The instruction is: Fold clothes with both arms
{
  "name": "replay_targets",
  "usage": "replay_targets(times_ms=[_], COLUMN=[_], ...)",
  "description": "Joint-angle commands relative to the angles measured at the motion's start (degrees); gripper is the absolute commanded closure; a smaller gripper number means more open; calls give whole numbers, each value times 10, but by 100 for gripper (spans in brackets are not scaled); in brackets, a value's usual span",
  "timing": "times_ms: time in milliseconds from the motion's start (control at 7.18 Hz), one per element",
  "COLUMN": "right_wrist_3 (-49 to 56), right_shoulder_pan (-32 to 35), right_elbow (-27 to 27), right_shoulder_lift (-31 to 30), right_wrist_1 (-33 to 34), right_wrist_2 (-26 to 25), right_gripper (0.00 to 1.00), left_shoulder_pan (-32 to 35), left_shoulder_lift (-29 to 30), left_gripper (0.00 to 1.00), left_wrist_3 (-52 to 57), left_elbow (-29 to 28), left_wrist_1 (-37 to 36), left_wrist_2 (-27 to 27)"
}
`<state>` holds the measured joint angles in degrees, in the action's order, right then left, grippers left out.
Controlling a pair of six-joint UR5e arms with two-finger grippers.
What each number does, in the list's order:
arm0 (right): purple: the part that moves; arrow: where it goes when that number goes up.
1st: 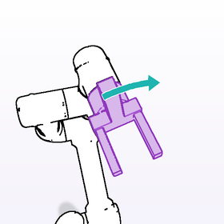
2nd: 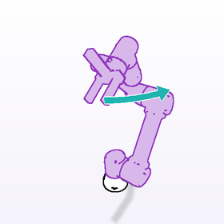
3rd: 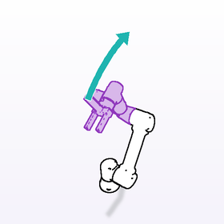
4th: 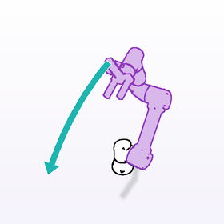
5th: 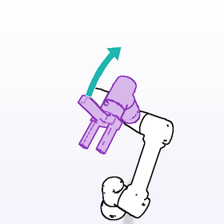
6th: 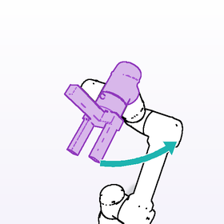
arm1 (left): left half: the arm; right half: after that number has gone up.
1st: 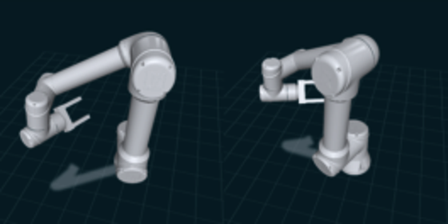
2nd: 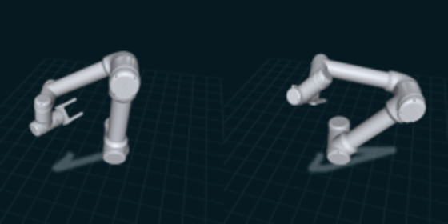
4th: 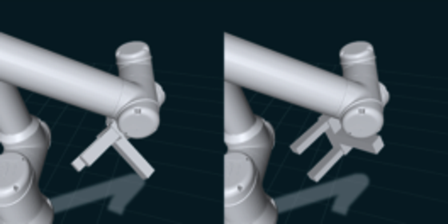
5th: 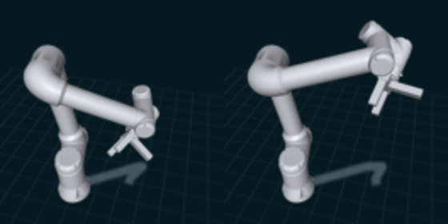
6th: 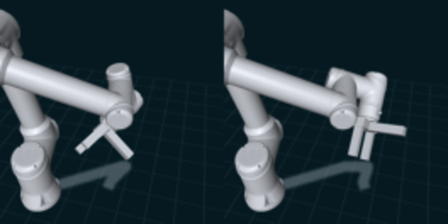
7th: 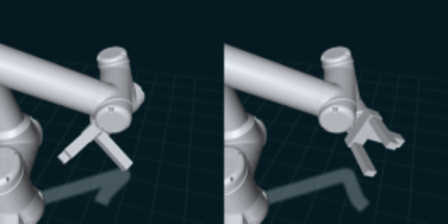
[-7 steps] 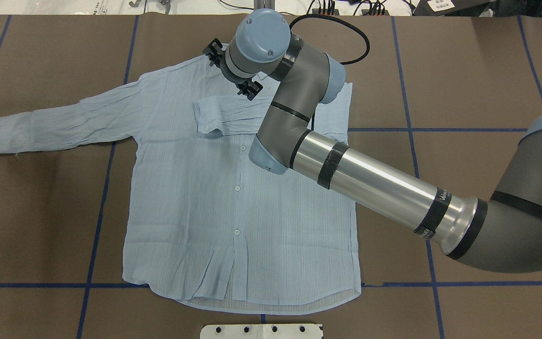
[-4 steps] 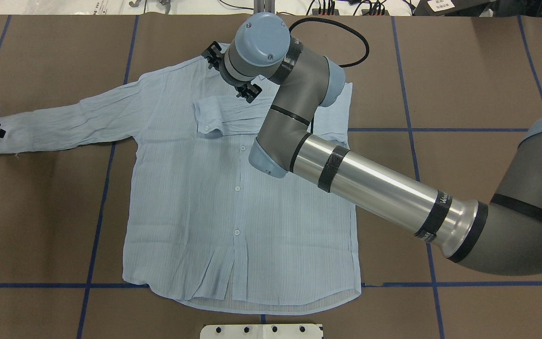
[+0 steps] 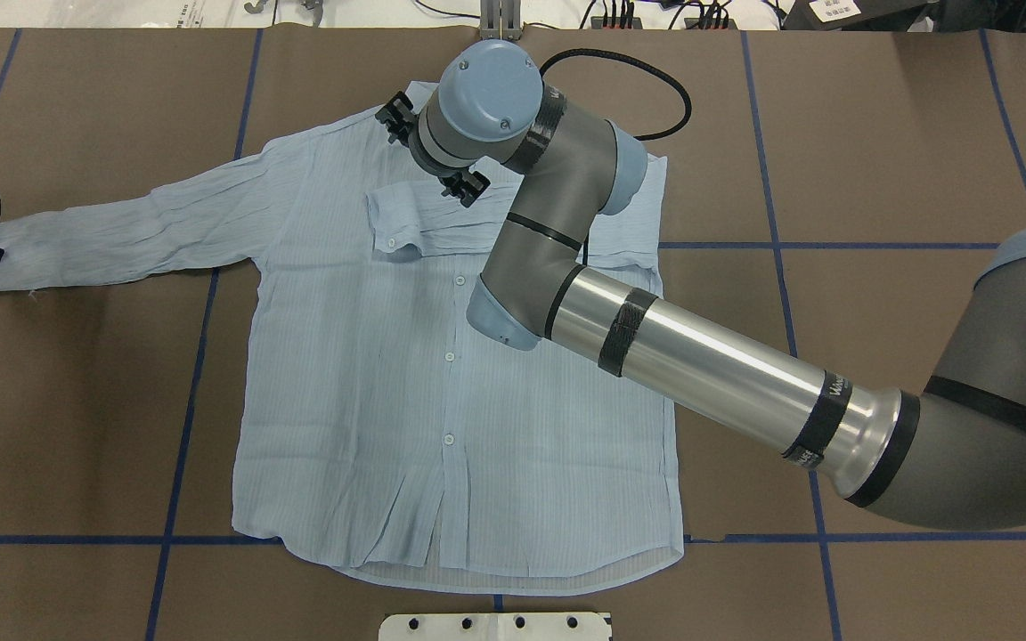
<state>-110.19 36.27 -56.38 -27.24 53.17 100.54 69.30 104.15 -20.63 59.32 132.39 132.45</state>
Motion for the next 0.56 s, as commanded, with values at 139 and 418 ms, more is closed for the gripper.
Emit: replay_targets(times_ms=[139, 418], right_wrist_3=[0, 1], right_shoulder_pan=[-1, 2], right_elbow=[-5, -41], right_shoulder_lift=[-5, -30], right_wrist_1=[-1, 2], right_wrist_2=[-1, 0], right_gripper=[3, 4], left_shoulder_pan=[1, 0], left_shoulder_lift=[2, 13], left_gripper=[100, 100], left_wrist_3=[-4, -79], left_elbow=[10, 81], left_wrist_1=[0, -24], left_wrist_2=[4, 8])
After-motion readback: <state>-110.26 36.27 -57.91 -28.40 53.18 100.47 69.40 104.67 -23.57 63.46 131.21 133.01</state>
